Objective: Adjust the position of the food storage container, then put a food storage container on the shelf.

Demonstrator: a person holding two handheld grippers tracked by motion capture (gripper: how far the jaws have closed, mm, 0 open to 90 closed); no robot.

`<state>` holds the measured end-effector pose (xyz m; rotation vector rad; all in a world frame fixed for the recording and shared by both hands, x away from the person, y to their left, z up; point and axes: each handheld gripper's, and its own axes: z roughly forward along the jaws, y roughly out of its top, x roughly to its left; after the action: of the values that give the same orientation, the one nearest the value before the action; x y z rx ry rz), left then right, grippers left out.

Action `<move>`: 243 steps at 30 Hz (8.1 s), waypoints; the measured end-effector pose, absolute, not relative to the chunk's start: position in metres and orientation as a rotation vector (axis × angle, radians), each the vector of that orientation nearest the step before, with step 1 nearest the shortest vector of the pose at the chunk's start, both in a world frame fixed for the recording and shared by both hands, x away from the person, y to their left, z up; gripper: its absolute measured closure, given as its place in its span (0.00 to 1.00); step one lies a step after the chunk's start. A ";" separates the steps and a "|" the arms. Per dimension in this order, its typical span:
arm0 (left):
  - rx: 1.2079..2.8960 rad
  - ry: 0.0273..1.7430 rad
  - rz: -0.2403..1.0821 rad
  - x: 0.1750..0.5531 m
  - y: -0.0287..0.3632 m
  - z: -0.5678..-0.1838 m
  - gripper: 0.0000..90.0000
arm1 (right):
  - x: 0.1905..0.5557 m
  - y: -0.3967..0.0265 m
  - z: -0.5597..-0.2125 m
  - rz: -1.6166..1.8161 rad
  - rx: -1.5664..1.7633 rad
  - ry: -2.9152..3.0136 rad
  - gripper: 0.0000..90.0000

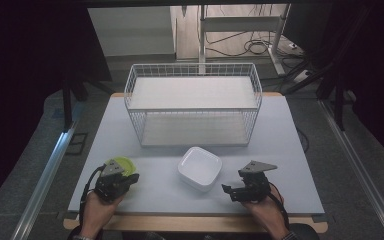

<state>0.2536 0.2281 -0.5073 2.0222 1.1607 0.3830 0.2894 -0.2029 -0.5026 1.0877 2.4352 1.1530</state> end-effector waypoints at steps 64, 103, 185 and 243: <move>2.129 1.020 0.249 0.300 0.116 -0.519 1.00 | 0.317 -0.175 -0.503 1.103 1.119 2.508 0.99; 2.013 0.867 0.395 0.238 0.168 -0.514 0.04 | 0.284 -0.205 -0.493 1.166 0.880 2.454 0.04; 2.051 0.876 -0.053 0.293 0.126 -0.499 0.43 | 0.306 -0.174 -0.478 1.255 1.232 2.645 0.61; 1.871 0.968 0.230 0.289 0.138 -0.420 0.88 | 0.310 -0.177 -0.418 1.497 1.148 2.337 0.88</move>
<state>0.2885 0.1376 -0.4204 1.8705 0.9677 0.2303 0.3103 -0.1769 -0.4176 1.1477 2.3374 1.4965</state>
